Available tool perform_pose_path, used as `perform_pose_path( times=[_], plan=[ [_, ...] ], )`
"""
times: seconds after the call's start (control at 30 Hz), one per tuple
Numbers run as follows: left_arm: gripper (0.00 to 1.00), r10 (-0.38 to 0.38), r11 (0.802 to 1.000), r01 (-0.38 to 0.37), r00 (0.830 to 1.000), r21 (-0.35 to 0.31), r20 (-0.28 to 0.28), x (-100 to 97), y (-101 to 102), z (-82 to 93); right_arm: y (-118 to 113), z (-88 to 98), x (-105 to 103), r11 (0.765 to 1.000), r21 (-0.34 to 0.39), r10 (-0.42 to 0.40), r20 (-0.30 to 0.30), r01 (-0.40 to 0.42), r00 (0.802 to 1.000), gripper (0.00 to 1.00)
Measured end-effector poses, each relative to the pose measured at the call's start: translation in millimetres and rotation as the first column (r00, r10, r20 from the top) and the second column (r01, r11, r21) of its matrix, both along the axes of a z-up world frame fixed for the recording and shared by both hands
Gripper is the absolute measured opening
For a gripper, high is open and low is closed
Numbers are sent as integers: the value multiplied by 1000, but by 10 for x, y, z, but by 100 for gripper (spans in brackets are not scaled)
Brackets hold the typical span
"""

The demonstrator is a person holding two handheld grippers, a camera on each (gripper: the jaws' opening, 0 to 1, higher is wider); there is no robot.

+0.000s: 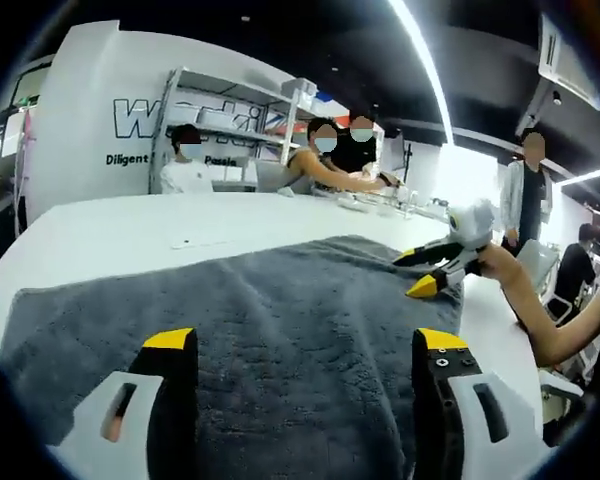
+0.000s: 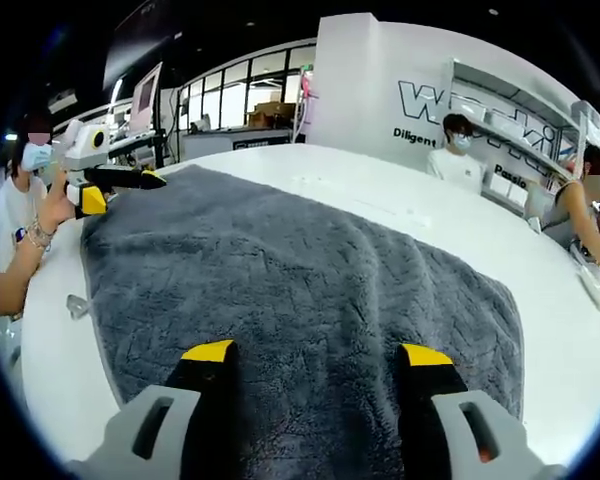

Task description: Open the folded towel by lifting each exposed corner and separating the folded layers until the towel lies flat within the target outline without major curled edges

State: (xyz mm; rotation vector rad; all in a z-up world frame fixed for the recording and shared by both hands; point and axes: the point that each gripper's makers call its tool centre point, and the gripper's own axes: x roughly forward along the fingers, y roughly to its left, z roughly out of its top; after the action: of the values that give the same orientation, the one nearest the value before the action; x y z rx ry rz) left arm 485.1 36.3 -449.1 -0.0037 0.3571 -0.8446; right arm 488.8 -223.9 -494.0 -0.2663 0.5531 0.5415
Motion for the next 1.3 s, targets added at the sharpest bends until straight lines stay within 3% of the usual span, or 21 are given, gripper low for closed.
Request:
perform_pose_path(
  times=[0.1, 0.27, 0.43, 0.57, 0.77, 0.9, 0.97, 1.07, 1.13, 1.2, 1.3],
  plan=[
    [91, -6, 1000, 6, 1000, 13, 8, -49, 50, 19, 21, 64, -3, 1000, 12, 15, 22, -15, 1000, 67],
    [92, 9, 999, -8, 1000, -43, 13, -94, 108, 86, 55, 300, 18, 990, 141, 20, 81, -31, 997, 67],
    [92, 24, 999, -24, 1000, -44, 2, -66, 151, 76, -233, 631, 201, 971, 227, -119, 204, 71, 972, 59],
    [92, 42, 998, -42, 999, -42, 1, -54, 209, 71, -640, 660, 381, 969, 151, -227, 220, 197, 949, 49],
    [91, 38, 997, -39, 999, -71, -7, -61, 209, 100, -1151, 761, 731, 949, 36, -312, 249, 313, 917, 31],
    [91, 47, 996, -47, 999, -70, -7, -58, 235, 98, -1420, 791, 1053, 930, -32, -348, 242, 366, 906, 27],
    [91, 53, 996, -54, 999, -76, -11, -44, 259, 96, -1529, 789, 1222, 919, -57, -366, 240, 389, 899, 20],
    [90, 64, 994, -65, 998, -87, -18, -10, 298, 95, -1616, 708, 1399, 912, -106, -368, 216, 397, 904, 16],
    [90, 71, 993, -72, 997, -92, -20, 1, 314, 95, -1634, 545, 1485, 912, -147, -361, 156, 383, 919, 16],
    [90, 71, 993, -73, 997, -96, -21, 4, 327, 99, -1629, 424, 1571, 917, -141, -359, 121, 374, 925, 16],
    [90, 63, 992, -62, 998, -108, 5, -19, 331, 171, -1577, 227, 1604, 927, -79, -364, 32, 366, 931, 16]
  ],
)
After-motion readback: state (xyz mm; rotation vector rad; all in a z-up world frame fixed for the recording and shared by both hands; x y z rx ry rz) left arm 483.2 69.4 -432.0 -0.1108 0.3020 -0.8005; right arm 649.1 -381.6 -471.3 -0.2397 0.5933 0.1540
